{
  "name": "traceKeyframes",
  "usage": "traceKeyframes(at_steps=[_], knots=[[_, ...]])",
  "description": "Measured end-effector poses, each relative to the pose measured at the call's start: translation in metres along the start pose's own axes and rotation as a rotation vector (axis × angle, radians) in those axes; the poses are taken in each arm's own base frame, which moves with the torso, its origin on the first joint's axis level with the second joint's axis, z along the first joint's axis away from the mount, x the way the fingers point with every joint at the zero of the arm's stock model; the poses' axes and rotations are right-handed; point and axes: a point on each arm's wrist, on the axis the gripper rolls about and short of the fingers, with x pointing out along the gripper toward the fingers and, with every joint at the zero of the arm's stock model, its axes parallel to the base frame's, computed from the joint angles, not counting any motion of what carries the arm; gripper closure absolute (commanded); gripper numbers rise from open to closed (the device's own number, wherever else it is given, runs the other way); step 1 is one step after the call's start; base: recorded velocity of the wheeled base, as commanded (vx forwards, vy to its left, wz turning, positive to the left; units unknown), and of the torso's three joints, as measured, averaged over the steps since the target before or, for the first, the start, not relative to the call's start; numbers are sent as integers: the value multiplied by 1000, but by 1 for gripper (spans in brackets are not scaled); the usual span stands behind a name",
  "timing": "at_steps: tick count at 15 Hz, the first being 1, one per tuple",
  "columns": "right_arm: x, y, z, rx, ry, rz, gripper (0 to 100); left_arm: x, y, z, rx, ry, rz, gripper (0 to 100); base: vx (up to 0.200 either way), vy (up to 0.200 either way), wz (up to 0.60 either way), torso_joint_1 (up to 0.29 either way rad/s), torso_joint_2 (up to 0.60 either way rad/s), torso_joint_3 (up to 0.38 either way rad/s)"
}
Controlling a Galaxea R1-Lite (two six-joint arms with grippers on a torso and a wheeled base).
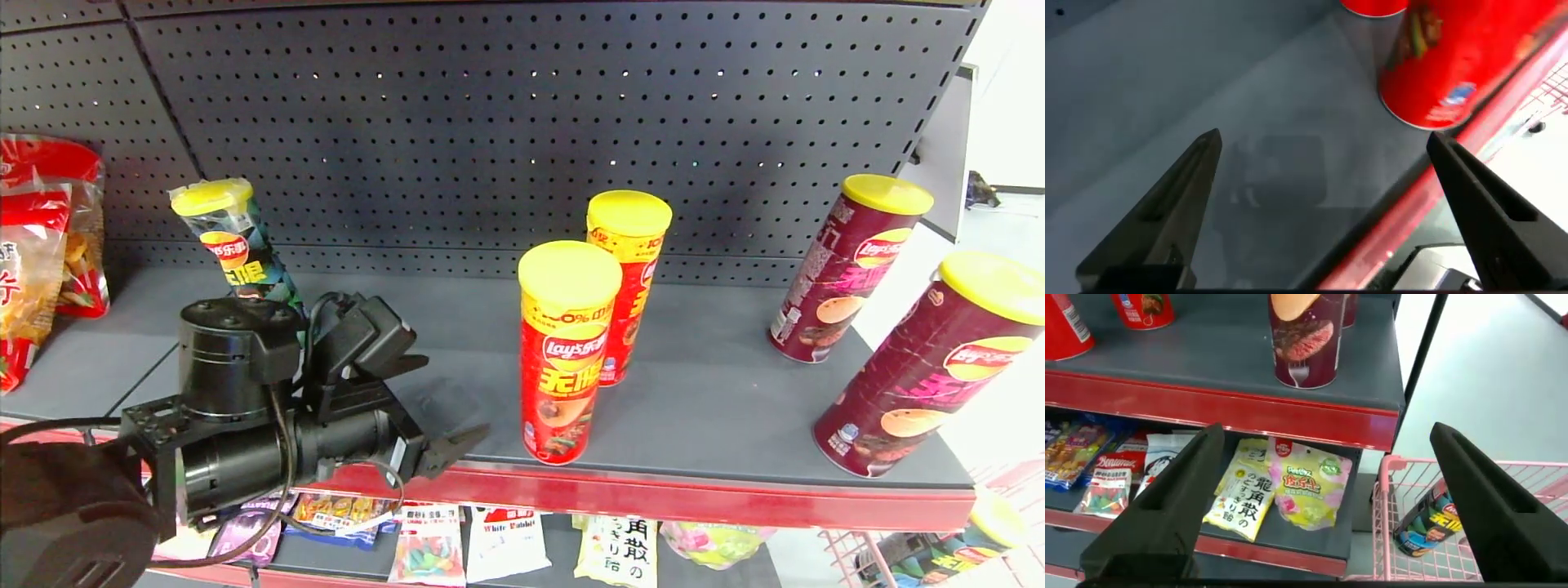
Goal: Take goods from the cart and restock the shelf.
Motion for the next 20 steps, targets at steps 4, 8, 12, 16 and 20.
traceKeyframes(at_steps=[4,8,12,16,20], knots=[[0,0,0,0,1,-2,0,19,6,5,4,-4,1,0,0,0,0,0,0,0],[0,0,0,1,1,-3,0,34,7,7,7,-2,-12,0,0,0,0,0,0,0],[0,0,0,1,1,-3,0,42,4,4,9,13,-29,0,0,0,0,0,0,0],[0,0,-1,4,2,-5,0,50,3,7,19,4,-42,0,0,0,0,0,0,0],[0,0,-1,4,2,-7,0,56,3,9,21,-1,-45,0,0,0,0,0,0,0]])
